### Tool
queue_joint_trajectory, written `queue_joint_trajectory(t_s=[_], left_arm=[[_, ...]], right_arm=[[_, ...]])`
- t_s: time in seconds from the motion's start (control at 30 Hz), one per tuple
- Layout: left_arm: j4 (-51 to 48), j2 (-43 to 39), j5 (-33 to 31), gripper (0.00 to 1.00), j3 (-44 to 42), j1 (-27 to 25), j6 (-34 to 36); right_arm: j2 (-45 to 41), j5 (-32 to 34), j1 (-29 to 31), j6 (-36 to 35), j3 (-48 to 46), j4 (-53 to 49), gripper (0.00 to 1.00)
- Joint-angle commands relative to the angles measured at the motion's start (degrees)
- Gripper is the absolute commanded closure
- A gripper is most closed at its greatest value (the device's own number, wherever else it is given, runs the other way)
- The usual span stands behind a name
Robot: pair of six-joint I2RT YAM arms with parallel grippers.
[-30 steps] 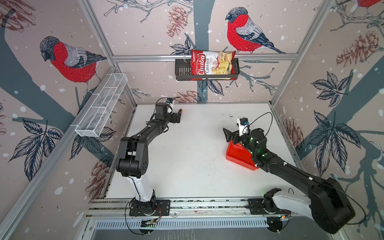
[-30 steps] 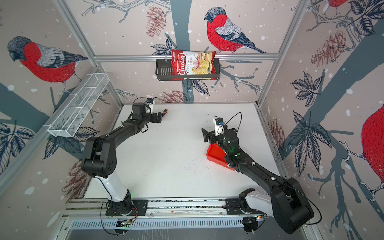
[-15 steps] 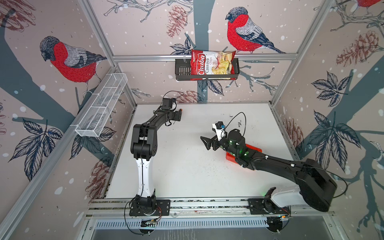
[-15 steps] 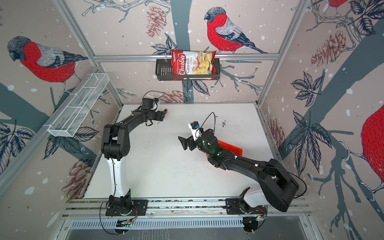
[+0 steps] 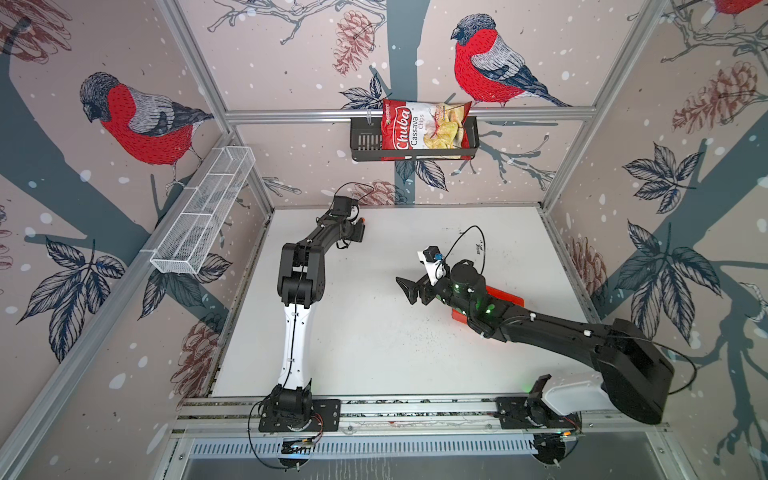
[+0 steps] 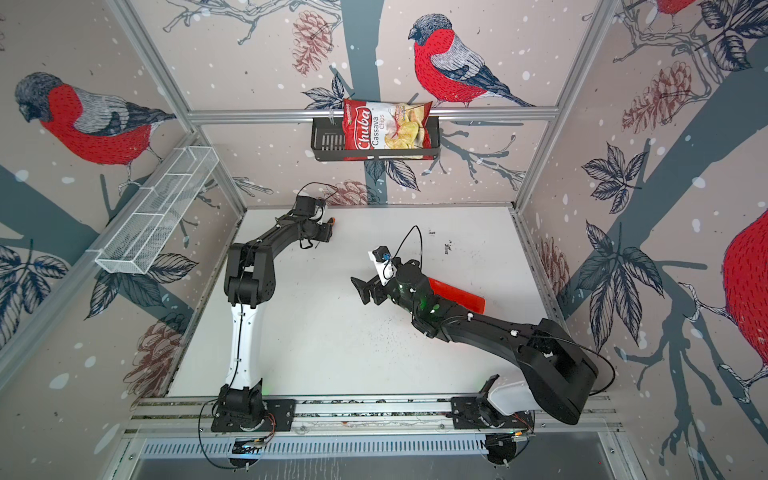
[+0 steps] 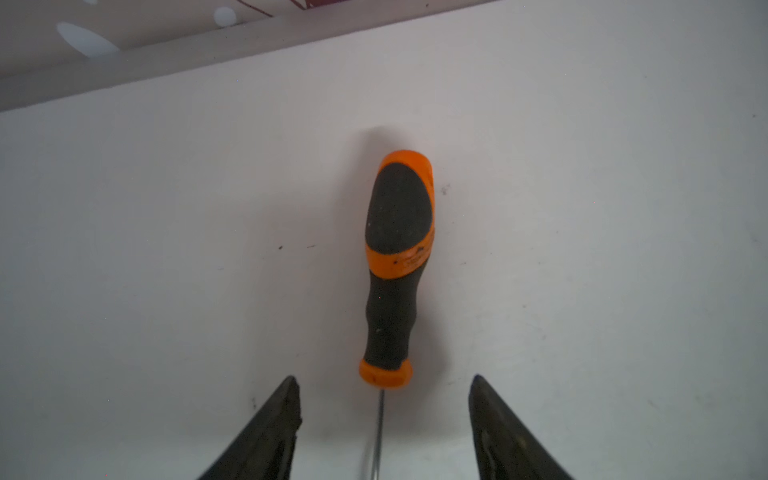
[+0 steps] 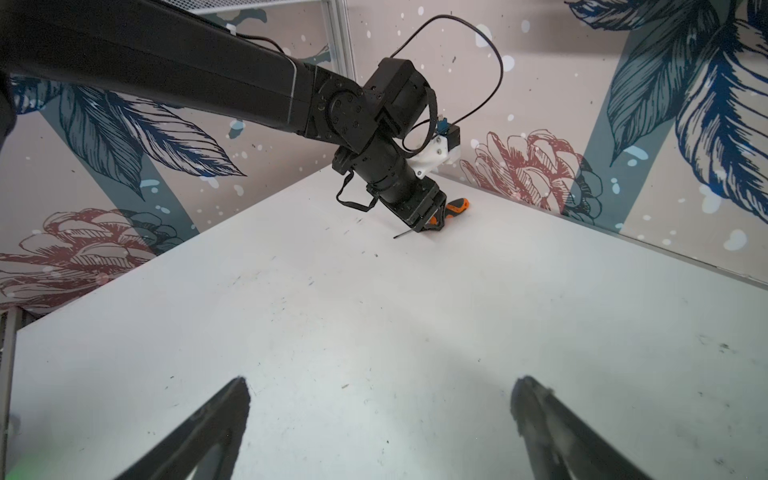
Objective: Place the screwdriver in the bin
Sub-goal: 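Lower the left gripper and close it on the orange-black screwdriver handle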
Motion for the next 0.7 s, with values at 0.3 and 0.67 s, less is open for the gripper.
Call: queue_joint_trajectory(t_s=[0.3,0.67], left_arm=[[-1.22,3.37,-1.21,0.54,1.61,-0.37,2.01],[-3.13,5.18,-1.49,0.73,3.81,-0.37,2.3]], right_arm=[[-1.02,2.41,0.18,-2.66,-0.16,-3.88,0.0],[-0.83,2.08,0.22,-1.51,0.12,-4.52,0.0]])
